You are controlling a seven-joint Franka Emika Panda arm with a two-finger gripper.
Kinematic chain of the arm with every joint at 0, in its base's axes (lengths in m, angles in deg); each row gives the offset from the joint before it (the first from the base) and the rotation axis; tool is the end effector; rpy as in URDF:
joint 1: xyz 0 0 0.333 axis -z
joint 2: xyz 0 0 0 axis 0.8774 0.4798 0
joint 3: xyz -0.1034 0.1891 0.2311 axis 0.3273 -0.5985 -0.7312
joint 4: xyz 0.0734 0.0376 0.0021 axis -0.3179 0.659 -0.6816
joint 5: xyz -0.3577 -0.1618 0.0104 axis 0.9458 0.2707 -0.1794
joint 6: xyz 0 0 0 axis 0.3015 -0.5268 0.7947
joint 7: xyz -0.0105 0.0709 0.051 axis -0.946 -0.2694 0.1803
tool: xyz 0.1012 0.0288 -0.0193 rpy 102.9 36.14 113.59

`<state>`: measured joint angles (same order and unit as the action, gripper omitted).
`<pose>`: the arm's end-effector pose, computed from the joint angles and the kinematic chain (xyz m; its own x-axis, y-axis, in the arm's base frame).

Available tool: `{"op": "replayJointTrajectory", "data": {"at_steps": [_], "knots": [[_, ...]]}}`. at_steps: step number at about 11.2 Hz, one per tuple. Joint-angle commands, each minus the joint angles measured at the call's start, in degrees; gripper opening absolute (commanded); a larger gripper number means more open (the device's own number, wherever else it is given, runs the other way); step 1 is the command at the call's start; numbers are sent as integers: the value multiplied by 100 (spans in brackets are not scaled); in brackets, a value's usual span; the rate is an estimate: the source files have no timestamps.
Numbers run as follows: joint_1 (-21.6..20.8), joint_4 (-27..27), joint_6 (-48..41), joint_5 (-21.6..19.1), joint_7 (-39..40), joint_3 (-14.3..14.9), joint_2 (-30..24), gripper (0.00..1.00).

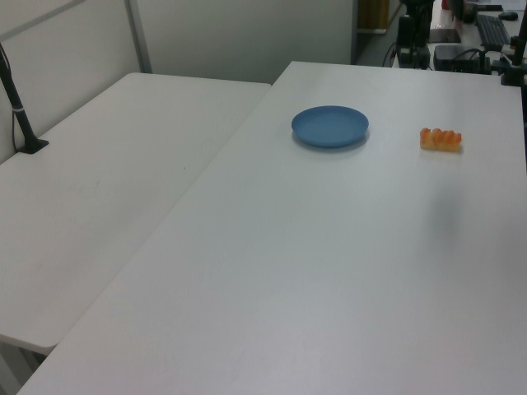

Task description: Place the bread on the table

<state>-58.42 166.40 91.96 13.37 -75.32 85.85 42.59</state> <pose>0.5543 -0.0146 0.6103 0.9985 -0.0551 -0.0027 -0.0548 -0.9968 0.0587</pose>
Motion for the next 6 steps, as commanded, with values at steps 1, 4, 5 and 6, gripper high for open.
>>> {"op": "replayJointTrajectory", "data": {"at_steps": [1, 4, 5, 6], "knots": [[-824, -135, -126, -18, -78, 586, -99, 100], [-958, -118, -204, -53, -52, 684, -143, 100], [-924, -126, -196, -53, -34, 684, -125, 100], [-897, -126, -196, -53, -34, 684, -125, 100]]}}
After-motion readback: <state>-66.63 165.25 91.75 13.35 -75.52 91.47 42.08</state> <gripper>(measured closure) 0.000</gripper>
